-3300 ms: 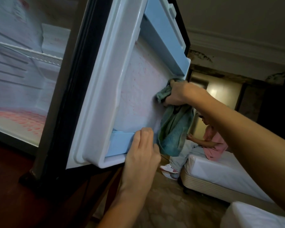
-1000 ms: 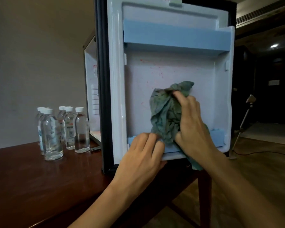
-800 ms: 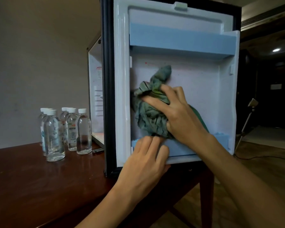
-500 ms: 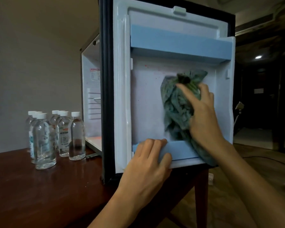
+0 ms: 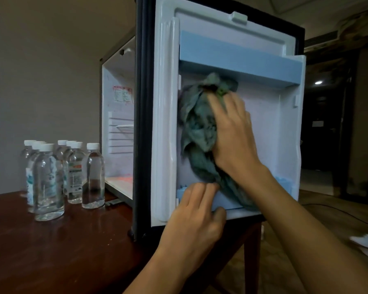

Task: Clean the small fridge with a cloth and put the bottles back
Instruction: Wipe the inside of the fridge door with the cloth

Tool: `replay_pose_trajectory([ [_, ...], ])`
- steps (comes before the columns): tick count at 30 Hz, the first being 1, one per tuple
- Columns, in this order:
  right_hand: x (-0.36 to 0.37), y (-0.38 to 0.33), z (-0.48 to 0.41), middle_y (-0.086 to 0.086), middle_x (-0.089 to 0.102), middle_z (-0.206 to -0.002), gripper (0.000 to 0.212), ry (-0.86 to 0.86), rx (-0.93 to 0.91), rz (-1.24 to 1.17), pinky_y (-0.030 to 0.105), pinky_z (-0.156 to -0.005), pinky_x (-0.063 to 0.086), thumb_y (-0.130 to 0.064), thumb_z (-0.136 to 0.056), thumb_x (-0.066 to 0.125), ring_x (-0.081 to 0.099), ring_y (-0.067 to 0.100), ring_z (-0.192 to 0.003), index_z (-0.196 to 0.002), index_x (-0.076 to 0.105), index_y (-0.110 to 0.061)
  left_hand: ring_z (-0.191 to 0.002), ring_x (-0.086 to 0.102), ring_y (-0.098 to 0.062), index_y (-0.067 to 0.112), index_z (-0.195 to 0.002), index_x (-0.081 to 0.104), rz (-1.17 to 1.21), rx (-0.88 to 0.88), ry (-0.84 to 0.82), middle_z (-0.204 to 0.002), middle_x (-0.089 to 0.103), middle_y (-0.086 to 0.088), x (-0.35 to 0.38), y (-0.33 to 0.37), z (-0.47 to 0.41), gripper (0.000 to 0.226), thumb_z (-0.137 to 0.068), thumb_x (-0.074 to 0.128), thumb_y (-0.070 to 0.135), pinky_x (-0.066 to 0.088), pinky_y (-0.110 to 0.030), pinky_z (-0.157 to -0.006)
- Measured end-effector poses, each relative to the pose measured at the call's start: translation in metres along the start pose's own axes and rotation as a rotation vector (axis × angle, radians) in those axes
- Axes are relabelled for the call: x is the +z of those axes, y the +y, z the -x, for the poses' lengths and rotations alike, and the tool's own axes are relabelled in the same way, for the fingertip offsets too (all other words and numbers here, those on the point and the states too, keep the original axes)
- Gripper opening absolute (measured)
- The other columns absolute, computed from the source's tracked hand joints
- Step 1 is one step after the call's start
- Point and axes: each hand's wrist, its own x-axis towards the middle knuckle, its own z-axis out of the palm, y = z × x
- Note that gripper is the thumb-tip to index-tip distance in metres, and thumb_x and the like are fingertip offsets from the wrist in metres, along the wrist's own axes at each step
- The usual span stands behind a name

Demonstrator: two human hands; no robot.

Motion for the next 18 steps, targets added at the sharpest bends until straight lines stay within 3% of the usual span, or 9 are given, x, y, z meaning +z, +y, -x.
replay_pose_trajectory([
  [3, -0.007, 0.020, 0.010, 0.019, 0.040, -0.143, 0.077, 0.071, 0.247, -0.085, 0.049, -0.105, 0.036, -0.015, -0.082, 0.066, 0.038, 0.038, -0.129, -0.151, 0.033, -0.012, -0.090, 0.058, -0.034, 0.007, -0.063, 0.054, 0.022, -0.001, -0.007, -0.112, 0.065, -0.024, -0.001, 0.001, -0.001, 0.029, -0.077, 0.079, 0.010, 0.036, -0.039, -0.081],
  [6, -0.010, 0.028, 0.036, 0.014, 0.038, -0.145, 0.069, 0.027, 0.306, -0.173, 0.048, -0.111, 0.033, -0.019, -0.090, 0.059, 0.037, 0.032, -0.131, -0.153, 0.029, -0.017, -0.091, 0.058, -0.034, 0.007, -0.062, 0.054, 0.019, -0.004, -0.005, -0.110, 0.065, -0.023, -0.002, 0.002, 0.000, 0.028, -0.077, 0.078, 0.010, 0.036, -0.039, -0.083],
  [9, -0.008, 0.017, 0.047, 0.009, 0.037, -0.149, 0.061, -0.068, 0.200, -0.213, 0.048, -0.112, 0.033, -0.023, -0.093, 0.056, 0.035, 0.028, -0.137, -0.150, 0.035, -0.020, -0.090, 0.057, -0.033, 0.008, -0.062, 0.056, 0.018, -0.014, 0.022, -0.104, 0.065, -0.021, -0.002, 0.003, -0.001, 0.027, -0.078, 0.077, 0.009, 0.036, -0.039, -0.084],
  [13, -0.003, -0.004, 0.027, 0.009, 0.032, -0.157, 0.054, -0.102, -0.111, -0.181, 0.034, -0.108, 0.026, -0.014, -0.094, 0.065, 0.024, 0.024, -0.148, -0.144, 0.045, -0.016, -0.084, 0.057, -0.031, 0.008, -0.060, 0.055, 0.016, 0.000, 0.060, -0.094, 0.065, -0.019, 0.000, 0.005, 0.000, 0.027, -0.079, 0.074, 0.006, 0.037, -0.039, -0.086],
  [18, -0.003, -0.001, -0.003, 0.008, 0.033, -0.158, 0.053, -0.086, -0.226, -0.116, 0.028, -0.101, 0.029, -0.014, -0.096, 0.062, 0.027, 0.022, -0.148, -0.146, 0.044, -0.014, -0.093, 0.058, -0.033, 0.008, -0.061, 0.058, -0.015, 0.005, 0.033, -0.106, 0.066, -0.022, 0.001, 0.003, 0.002, 0.025, -0.077, 0.076, 0.007, 0.037, -0.038, -0.088],
])
